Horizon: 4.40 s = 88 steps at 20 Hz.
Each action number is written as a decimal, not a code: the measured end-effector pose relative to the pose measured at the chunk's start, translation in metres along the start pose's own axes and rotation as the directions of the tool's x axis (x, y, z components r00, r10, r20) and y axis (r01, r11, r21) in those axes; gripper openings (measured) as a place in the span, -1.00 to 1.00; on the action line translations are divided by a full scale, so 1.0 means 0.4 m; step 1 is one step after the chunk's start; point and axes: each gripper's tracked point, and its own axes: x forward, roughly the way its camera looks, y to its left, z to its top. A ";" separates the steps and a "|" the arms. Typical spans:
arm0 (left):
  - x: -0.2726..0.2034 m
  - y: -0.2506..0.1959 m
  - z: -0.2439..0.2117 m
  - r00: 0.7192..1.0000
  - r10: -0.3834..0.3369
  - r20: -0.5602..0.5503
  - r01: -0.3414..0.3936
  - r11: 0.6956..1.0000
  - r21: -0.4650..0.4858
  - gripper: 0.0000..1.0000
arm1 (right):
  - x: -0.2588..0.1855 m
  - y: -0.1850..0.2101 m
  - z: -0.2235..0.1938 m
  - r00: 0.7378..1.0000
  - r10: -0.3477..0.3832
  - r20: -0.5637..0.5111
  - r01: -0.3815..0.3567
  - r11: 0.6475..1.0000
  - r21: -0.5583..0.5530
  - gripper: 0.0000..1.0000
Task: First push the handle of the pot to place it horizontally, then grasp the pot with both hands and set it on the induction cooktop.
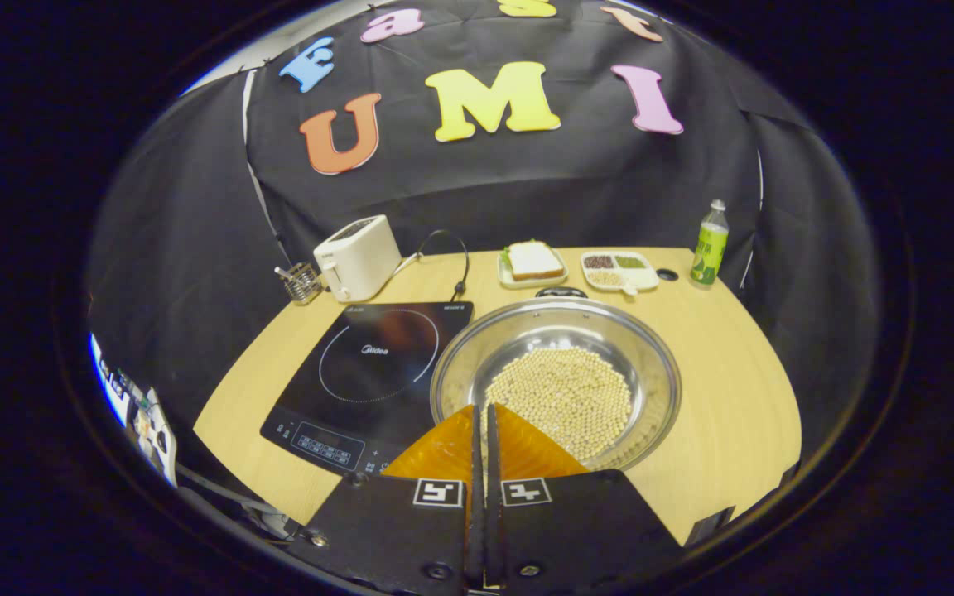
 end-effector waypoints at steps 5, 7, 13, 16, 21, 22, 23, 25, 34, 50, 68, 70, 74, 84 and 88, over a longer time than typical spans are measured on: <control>-0.004 0.048 0.035 0.999 0.039 0.026 -0.039 0.999 -0.031 0.92 | 0.036 0.037 -0.082 0.991 0.055 -0.126 -0.053 0.998 0.018 -0.92; -0.005 0.059 0.036 0.999 0.039 0.022 -0.038 0.998 -0.059 0.92 | 0.041 0.046 -0.115 0.986 0.059 -0.159 -0.060 0.998 -0.001 -0.93; 0.003 0.108 0.033 0.995 0.103 0.014 -0.102 0.994 -0.050 0.92 | 0.042 0.057 -0.216 0.969 0.078 -0.236 -0.102 0.991 -0.089 -0.98; 0.002 0.106 0.028 0.995 0.102 0.004 -0.101 0.993 -0.062 0.92 | 0.048 0.019 -0.240 0.968 0.042 -0.247 -0.066 0.994 -0.092 -0.92; 0.010 0.105 0.027 0.995 0.097 -0.003 -0.097 0.994 -0.051 0.92 | 0.037 -0.005 -0.246 0.959 0.123 -0.256 -0.120 0.992 0.026 -0.92; 0.011 0.104 0.027 0.996 0.093 -0.005 -0.093 0.994 -0.056 0.92 | 0.035 -0.014 -0.244 0.959 0.125 -0.255 -0.121 0.992 0.032 -0.93; 0.011 0.101 0.027 0.996 0.087 -0.007 -0.087 0.994 -0.059 0.92 | 0.033 -0.021 -0.242 0.960 0.124 -0.251 -0.120 0.992 0.031 -0.92; 0.013 0.095 0.030 0.997 0.084 -0.001 -0.083 0.995 -0.059 0.92 | 0.032 -0.036 -0.243 0.963 0.110 -0.248 -0.112 0.994 0.009 -0.94; 0.023 0.014 0.047 0.999 0.034 0.014 -0.033 0.999 -0.030 0.92 | 0.004 -0.122 -0.249 0.968 0.101 -0.230 -0.102 0.995 0.005 -0.93; 0.017 -0.040 0.029 1.000 -0.020 0.014 0.020 0.999 -0.031 0.92 | -0.008 -0.379 -0.208 0.974 -0.052 -0.222 0.045 0.998 -0.039 -0.93; -0.011 -0.023 0.017 0.999 -0.038 0.021 0.040 0.996 -0.081 0.92 | 0.114 -0.614 -0.039 0.972 -0.222 -0.078 0.201 0.956 -0.215 -0.93; -0.003 -0.021 0.001 0.999 -0.038 0.007 0.038 0.996 -0.081 0.92 | 0.122 -0.633 -0.002 0.973 -0.227 -0.036 0.215 0.956 -0.201 -0.98; 0.009 -0.022 -0.024 0.999 -0.033 -0.021 0.032 0.996 -0.079 0.92 | 0.126 -0.630 0.036 0.981 -0.196 0.005 0.194 0.965 -0.177 -0.93; 0.058 -0.092 -0.066 0.992 -0.088 -0.089 0.078 0.991 -0.105 0.92 | 0.038 -0.562 0.086 0.981 -0.146 0.125 0.164 0.975 -0.149 -0.92; 0.086 -0.128 -0.092 0.987 -0.111 -0.120 0.099 0.990 -0.101 0.92 | -0.019 -0.523 0.111 0.972 -0.124 0.199 0.152 0.980 -0.132 -0.70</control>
